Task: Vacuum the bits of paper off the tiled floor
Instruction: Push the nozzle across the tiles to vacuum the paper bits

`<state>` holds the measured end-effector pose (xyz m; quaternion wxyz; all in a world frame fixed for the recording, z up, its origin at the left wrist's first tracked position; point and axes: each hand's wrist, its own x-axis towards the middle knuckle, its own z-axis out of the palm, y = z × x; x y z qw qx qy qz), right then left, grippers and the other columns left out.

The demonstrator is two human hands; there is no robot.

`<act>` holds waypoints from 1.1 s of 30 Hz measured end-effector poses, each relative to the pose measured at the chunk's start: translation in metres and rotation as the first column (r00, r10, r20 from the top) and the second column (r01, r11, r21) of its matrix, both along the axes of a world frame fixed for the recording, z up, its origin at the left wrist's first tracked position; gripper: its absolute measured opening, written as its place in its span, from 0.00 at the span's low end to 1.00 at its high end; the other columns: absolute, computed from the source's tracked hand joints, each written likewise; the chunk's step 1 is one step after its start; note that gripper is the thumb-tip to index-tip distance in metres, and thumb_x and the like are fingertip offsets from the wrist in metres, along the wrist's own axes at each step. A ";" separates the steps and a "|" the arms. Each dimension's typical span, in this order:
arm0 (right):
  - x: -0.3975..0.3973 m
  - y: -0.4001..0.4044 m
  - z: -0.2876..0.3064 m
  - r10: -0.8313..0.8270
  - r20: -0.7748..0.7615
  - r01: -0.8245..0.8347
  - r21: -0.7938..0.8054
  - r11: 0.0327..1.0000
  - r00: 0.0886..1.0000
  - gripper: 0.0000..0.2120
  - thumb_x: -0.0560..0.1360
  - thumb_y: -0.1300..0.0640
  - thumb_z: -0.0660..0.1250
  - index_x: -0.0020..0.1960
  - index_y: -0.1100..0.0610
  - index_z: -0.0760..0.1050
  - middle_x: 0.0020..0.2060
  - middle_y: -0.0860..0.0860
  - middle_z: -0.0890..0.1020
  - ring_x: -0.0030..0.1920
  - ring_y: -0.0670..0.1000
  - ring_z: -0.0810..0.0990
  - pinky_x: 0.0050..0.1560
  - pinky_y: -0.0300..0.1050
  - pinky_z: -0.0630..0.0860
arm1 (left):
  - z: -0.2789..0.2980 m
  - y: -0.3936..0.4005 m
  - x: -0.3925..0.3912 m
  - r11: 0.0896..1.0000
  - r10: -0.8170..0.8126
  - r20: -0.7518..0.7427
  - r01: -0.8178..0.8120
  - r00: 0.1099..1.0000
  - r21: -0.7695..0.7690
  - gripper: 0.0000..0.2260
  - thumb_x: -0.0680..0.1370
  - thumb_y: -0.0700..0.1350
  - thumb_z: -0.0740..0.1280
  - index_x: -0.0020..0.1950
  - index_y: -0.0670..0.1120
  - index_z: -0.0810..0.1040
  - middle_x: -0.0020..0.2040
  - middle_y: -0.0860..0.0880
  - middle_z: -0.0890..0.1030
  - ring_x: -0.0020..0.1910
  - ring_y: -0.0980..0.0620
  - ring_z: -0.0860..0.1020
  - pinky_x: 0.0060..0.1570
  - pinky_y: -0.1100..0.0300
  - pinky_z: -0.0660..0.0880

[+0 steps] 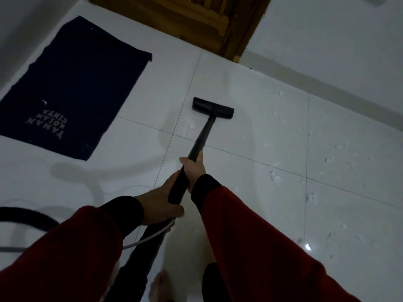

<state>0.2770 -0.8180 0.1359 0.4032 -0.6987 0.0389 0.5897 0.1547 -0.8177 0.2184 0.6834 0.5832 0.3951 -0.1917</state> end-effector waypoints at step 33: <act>-0.119 -0.315 0.018 0.039 -0.029 -0.041 -0.082 0.996 0.999 0.38 0.79 0.57 0.59 0.76 0.38 0.37 0.59 0.55 0.72 0.57 0.59 0.78 0.58 0.55 0.77 | 0.037 -0.312 -0.116 0.998 0.043 -0.085 -0.046 0.995 -0.033 0.35 0.78 0.42 0.64 0.74 0.63 0.46 0.37 0.46 0.74 0.33 0.52 0.76 0.31 0.63 0.76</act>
